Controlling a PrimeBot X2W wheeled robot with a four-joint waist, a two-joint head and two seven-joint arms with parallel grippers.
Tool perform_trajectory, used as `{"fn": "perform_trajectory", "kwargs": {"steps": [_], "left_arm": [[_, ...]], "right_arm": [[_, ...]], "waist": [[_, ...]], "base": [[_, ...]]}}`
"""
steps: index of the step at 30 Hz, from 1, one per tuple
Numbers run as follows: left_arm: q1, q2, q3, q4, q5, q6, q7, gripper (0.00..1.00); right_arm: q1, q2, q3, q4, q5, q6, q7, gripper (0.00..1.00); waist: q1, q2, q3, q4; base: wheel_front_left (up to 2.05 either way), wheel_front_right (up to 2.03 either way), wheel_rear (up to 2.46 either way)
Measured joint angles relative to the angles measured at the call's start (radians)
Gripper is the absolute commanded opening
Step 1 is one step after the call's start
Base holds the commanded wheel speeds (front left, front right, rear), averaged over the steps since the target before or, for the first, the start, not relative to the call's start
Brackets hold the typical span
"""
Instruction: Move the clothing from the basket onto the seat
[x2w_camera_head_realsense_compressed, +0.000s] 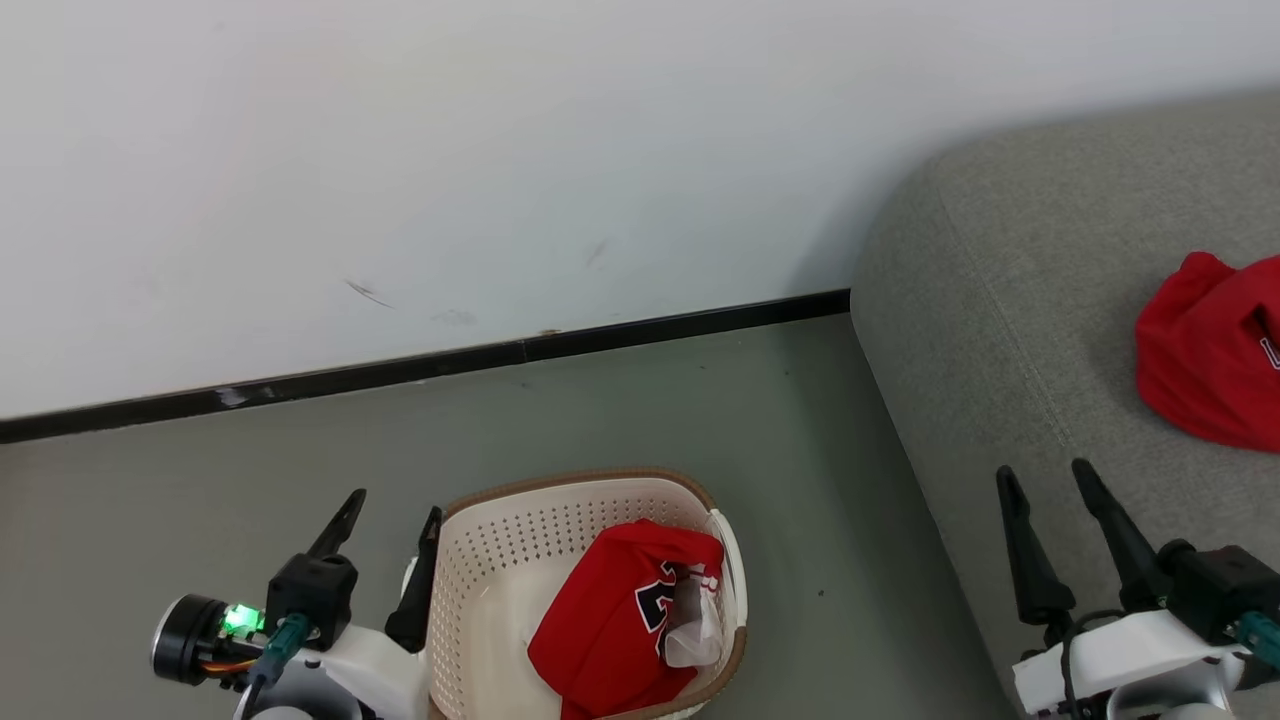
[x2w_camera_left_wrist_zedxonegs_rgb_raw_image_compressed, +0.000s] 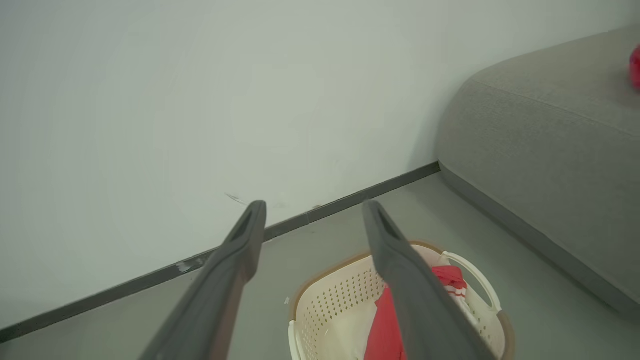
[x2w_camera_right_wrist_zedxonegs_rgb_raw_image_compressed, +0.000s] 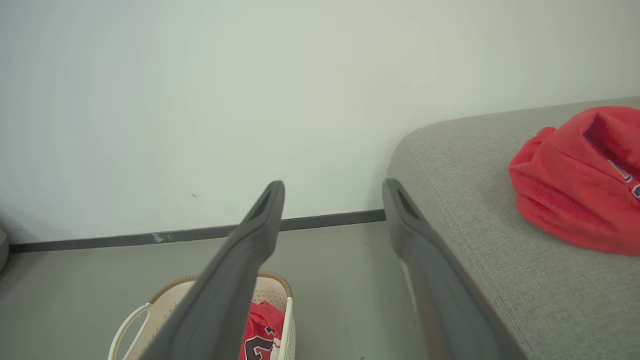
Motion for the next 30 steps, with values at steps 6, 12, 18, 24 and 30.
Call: {"fn": "perform_trajectory", "kwargs": {"steps": [6, 12, 18, 24, 30], "left_arm": [[-0.056, -0.017, -0.046, 0.033, 0.020, -0.034, 0.018, 1.00], [-0.118, -0.033, -0.067, 0.057, 0.031, -0.044, 0.026, 1.00], [-0.166, -0.033, -0.076, 0.072, 0.060, -0.052, 0.026, 1.00], [-0.218, -0.026, -0.087, 0.084, 0.079, -0.064, 0.035, 1.00], [-0.272, -0.019, -0.088, 0.089, 0.092, -0.064, 0.043, 1.00]], "right_arm": [[-0.002, 0.000, -0.038, -0.025, 0.000, 0.000, 0.000, 1.00], [0.000, 0.001, -0.064, -0.049, 0.003, 0.000, 0.000, 1.00], [-0.001, 0.002, -0.070, -0.077, 0.009, 0.000, 0.000, 1.00], [-0.016, 0.002, -0.062, -0.105, 0.028, 0.000, 0.000, 1.00], [-0.070, 0.002, -0.042, -0.128, 0.038, 0.000, 0.000, 1.00]], "waist": [[-0.0001, 0.0000, 0.043, -0.011], [0.0000, 0.0000, 0.093, -0.025], [0.0000, 0.0000, 0.151, -0.042], [0.0000, 0.0000, 0.216, -0.060], [0.0000, 0.0000, 0.288, -0.082]], "base": [[0.00, 0.00, 0.00], [0.00, 0.00, 0.00], [0.00, 0.00, 0.00], [0.00, 0.00, 0.00], [0.00, 0.00, 0.00]]}}
